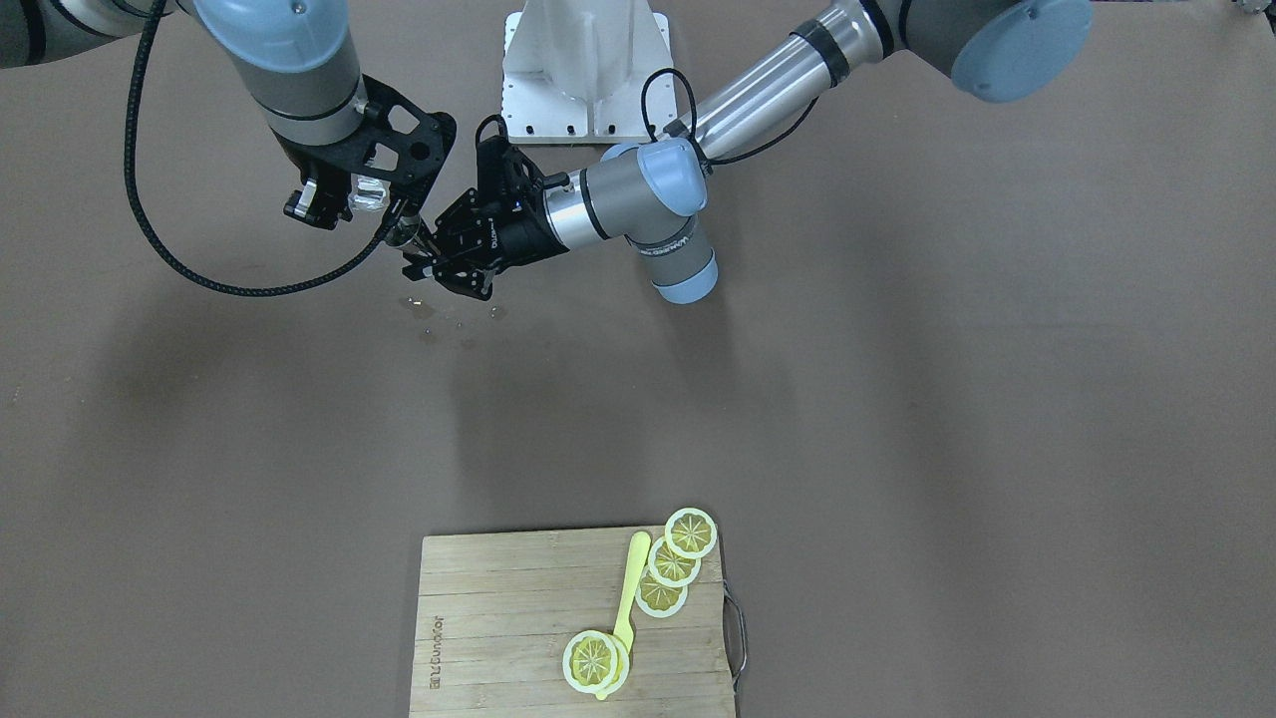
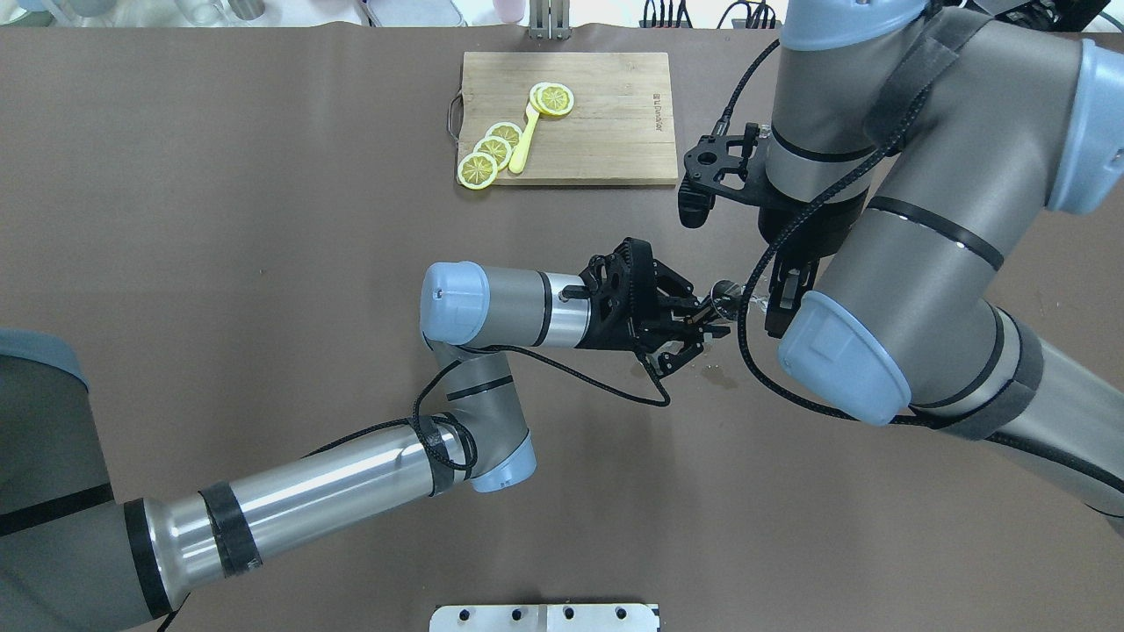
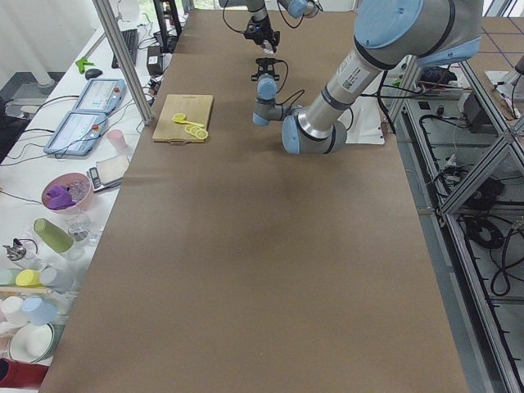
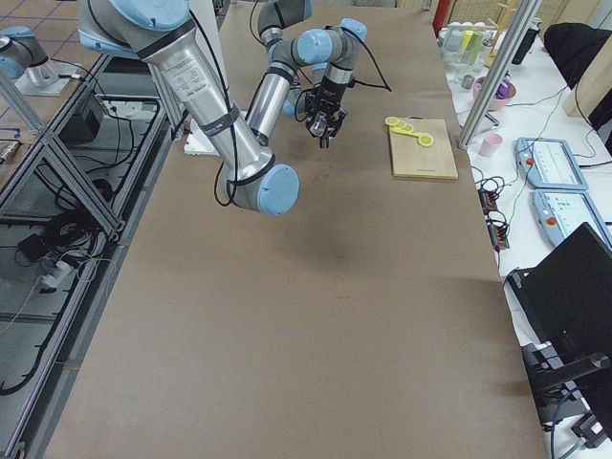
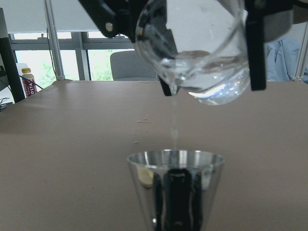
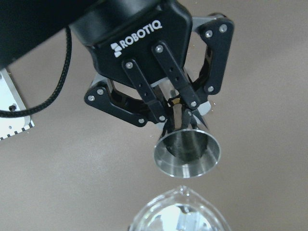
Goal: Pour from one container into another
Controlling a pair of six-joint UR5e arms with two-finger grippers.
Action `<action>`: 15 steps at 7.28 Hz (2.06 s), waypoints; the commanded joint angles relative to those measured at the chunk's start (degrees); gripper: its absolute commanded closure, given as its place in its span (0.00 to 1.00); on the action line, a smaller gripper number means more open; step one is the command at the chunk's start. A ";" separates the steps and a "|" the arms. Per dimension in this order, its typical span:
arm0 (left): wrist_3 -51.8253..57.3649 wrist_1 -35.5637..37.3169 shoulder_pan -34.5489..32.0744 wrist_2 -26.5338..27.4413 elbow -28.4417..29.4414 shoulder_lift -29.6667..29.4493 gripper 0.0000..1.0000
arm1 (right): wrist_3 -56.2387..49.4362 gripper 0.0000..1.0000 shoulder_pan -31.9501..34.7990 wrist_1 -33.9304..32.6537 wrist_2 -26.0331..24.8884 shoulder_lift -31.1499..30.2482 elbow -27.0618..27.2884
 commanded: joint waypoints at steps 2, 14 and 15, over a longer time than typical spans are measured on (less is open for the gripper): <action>0.00 -0.09 0.00 0.00 -0.28 -0.03 1.00 | 0.59 1.00 1.20 6.98 0.06 -5.06 4.20; -3.68 0.26 -1.85 5.44 -17.48 15.58 1.00 | 11.19 1.00 17.90 93.50 14.74 -42.25 -18.24; -3.78 0.26 -1.85 6.06 -19.86 18.22 1.00 | 11.75 1.00 17.99 102.81 14.30 -43.23 -23.06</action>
